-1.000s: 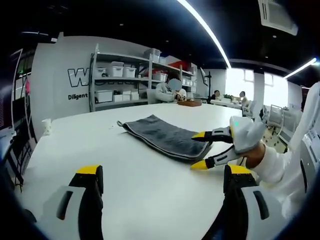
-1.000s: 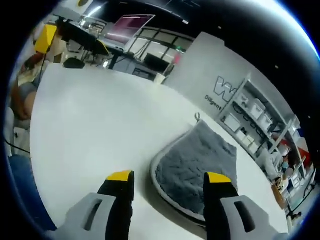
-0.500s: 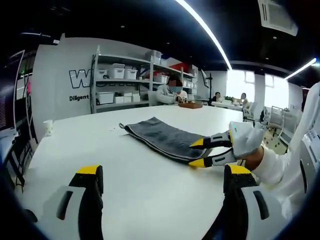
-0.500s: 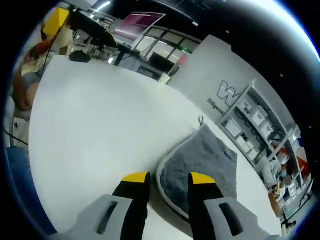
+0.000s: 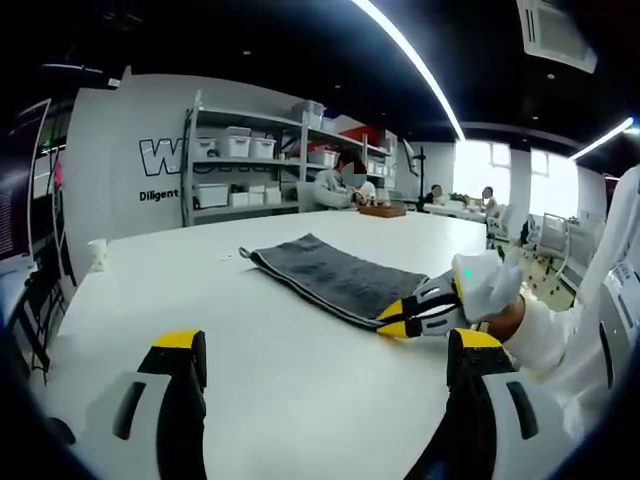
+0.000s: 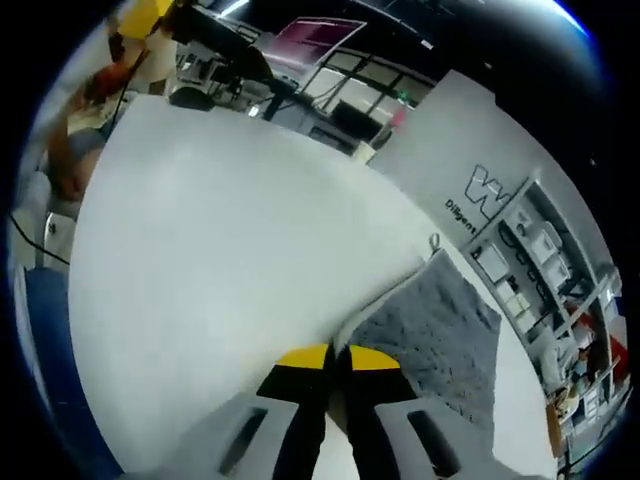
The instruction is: Open the folded towel by lifting each exposed corner and separating the folded layers until the towel lies flat within the target outline without major curled edges
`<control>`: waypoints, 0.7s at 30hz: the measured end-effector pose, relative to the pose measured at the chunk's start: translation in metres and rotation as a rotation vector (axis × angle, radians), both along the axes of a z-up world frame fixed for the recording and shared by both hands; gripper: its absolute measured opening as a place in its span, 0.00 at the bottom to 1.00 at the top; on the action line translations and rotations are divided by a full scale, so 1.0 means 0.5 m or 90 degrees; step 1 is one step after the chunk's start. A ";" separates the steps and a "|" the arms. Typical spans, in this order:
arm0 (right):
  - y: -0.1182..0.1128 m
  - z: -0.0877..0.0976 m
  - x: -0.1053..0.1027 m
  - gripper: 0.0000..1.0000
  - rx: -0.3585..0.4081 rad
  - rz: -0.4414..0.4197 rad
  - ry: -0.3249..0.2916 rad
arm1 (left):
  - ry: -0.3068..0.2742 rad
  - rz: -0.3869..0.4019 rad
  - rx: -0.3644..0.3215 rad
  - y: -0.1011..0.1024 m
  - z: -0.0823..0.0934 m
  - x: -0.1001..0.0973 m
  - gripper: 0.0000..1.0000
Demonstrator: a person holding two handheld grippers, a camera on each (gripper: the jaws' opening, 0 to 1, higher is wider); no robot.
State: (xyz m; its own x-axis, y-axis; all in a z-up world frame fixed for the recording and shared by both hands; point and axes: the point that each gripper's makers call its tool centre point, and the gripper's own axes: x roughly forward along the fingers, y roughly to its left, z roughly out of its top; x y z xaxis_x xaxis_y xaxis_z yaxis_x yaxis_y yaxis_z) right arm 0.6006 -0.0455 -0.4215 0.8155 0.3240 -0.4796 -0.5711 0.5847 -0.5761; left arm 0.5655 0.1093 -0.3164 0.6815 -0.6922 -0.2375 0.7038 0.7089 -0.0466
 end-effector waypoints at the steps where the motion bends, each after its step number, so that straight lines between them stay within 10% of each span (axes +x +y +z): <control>1: 0.000 0.000 0.000 0.00 -0.001 -0.001 -0.001 | 0.000 0.001 0.000 0.001 0.000 0.000 1.00; 21: -0.016 0.053 0.007 0.00 0.037 -0.006 -0.036 | 0.000 0.004 -0.004 0.008 0.003 0.002 1.00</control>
State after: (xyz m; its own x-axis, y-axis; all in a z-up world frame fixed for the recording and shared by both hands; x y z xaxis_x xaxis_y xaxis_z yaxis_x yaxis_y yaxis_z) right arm 0.6042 -0.0536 -0.3949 0.8439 0.3419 -0.4135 -0.5329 0.6238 -0.5717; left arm 0.5665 0.1131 -0.3151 0.6858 -0.6894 -0.2333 0.6993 0.7130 -0.0515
